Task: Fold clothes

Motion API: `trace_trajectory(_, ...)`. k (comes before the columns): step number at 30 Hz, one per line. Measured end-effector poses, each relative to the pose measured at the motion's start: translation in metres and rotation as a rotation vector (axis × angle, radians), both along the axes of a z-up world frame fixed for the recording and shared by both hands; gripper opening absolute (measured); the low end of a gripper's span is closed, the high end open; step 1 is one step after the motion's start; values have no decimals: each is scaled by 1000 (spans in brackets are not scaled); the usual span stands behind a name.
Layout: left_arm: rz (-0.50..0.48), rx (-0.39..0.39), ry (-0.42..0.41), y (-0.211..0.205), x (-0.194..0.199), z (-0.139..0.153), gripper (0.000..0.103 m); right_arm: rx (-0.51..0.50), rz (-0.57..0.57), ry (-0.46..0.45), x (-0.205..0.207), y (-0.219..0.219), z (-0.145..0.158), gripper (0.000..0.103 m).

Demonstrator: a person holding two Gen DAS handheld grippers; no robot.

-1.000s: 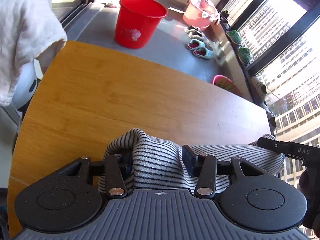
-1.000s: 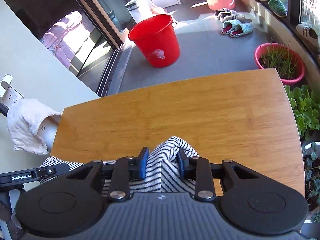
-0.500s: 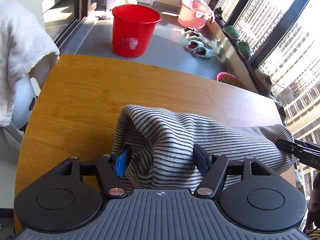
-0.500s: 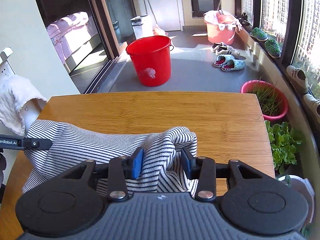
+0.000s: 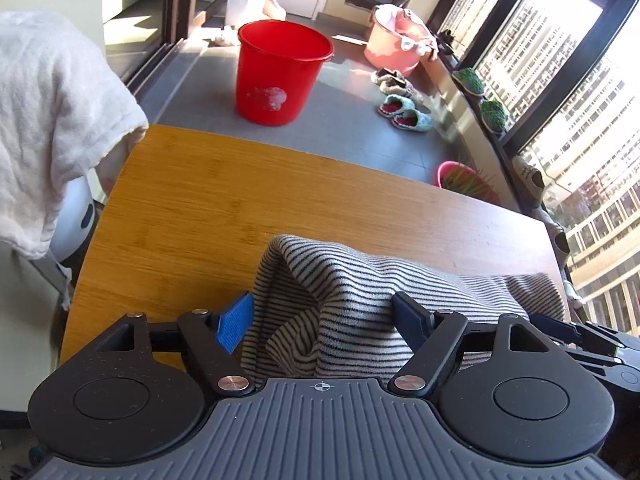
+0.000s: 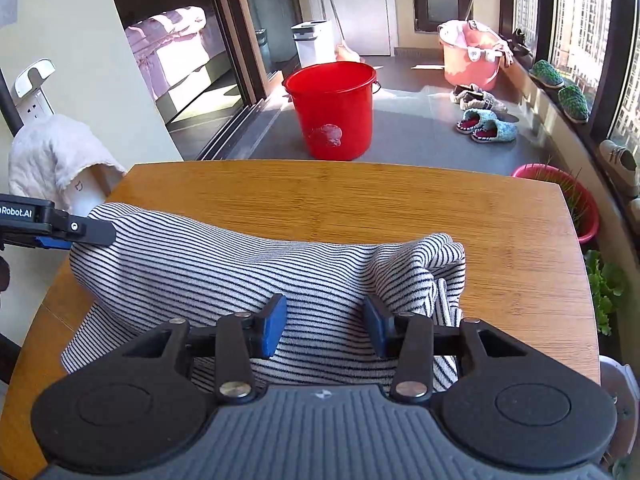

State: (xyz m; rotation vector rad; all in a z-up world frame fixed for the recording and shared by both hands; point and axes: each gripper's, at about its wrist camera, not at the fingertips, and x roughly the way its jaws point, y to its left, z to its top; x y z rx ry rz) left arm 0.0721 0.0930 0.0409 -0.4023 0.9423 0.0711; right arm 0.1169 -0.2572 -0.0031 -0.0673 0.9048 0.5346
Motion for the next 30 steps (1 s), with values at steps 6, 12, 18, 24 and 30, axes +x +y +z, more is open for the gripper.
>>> trace_trajectory(6,-73,-150,-79,-21,11,15,75,8,-6,-15,-7,-1,0,43)
trace_trajectory(12,-63,-116,10,-25,22,-37,71,22,-7,-95,-15,-10,25,43)
trace_trajectory(18,-90,-78,13,-31,28,-37,72,-19,-50,17,-1,-16,10,49)
trace_trajectory(24,30,-105,-32,-4,16,8,90,43,-70,58,18,-33,39,50)
trace_trajectory(30,173,-152,159,36,55,-22,87,106,-307,279,86,-56,23,49)
